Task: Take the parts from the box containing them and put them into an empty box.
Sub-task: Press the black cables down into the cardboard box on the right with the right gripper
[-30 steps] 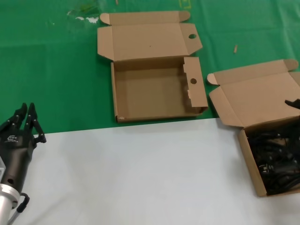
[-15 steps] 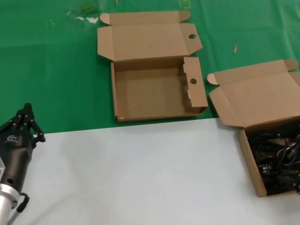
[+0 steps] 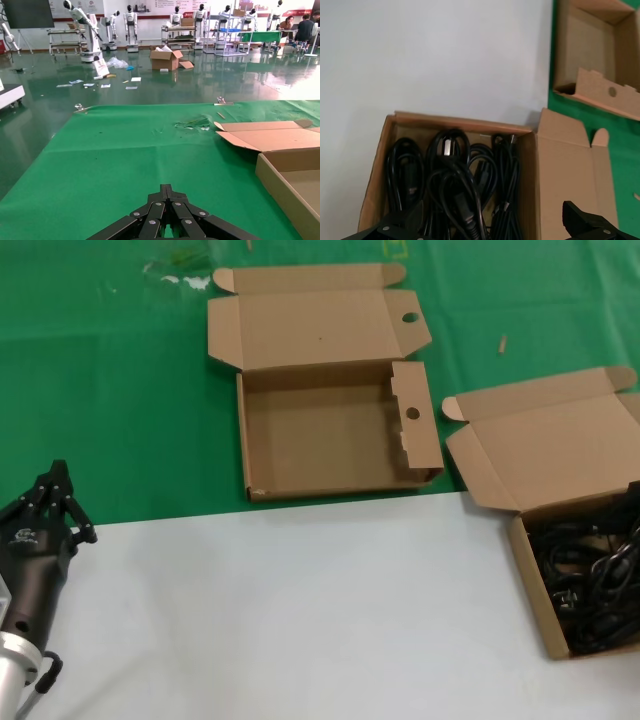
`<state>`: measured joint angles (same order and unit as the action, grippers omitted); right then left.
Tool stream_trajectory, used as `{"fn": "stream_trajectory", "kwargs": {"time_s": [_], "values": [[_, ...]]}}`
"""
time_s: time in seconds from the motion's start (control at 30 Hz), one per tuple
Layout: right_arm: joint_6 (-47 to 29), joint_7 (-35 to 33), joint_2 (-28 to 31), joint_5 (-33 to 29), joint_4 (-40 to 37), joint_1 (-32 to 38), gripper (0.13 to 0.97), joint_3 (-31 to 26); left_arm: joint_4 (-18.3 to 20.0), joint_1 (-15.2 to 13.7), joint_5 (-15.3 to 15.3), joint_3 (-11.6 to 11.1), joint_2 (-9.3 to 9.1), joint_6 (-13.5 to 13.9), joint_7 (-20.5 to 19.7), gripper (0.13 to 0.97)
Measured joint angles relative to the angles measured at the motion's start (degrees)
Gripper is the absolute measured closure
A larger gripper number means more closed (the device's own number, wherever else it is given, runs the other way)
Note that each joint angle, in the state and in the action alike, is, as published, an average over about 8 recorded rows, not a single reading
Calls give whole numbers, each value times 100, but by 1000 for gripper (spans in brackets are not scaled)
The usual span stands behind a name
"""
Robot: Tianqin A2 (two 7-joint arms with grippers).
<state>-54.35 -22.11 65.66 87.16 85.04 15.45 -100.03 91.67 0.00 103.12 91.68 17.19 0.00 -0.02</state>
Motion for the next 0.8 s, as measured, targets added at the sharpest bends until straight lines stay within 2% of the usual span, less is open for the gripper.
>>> {"fn": "stream_trajectory", "kwargs": {"time_s": [0.37, 0.67, 0.8], "values": [[-775, -501, -384, -520, -859, 1341, 132, -750, 0, 0, 0, 0, 0, 0, 0, 957], [-910, -818, -679, -687, -1431, 1844, 185, -1029, 0, 0, 0, 0, 0, 0, 0, 957], [-900, -934, -784, -717, -1642, 1997, 244, -1094, 0, 0, 0, 0, 0, 0, 0, 957]]}}
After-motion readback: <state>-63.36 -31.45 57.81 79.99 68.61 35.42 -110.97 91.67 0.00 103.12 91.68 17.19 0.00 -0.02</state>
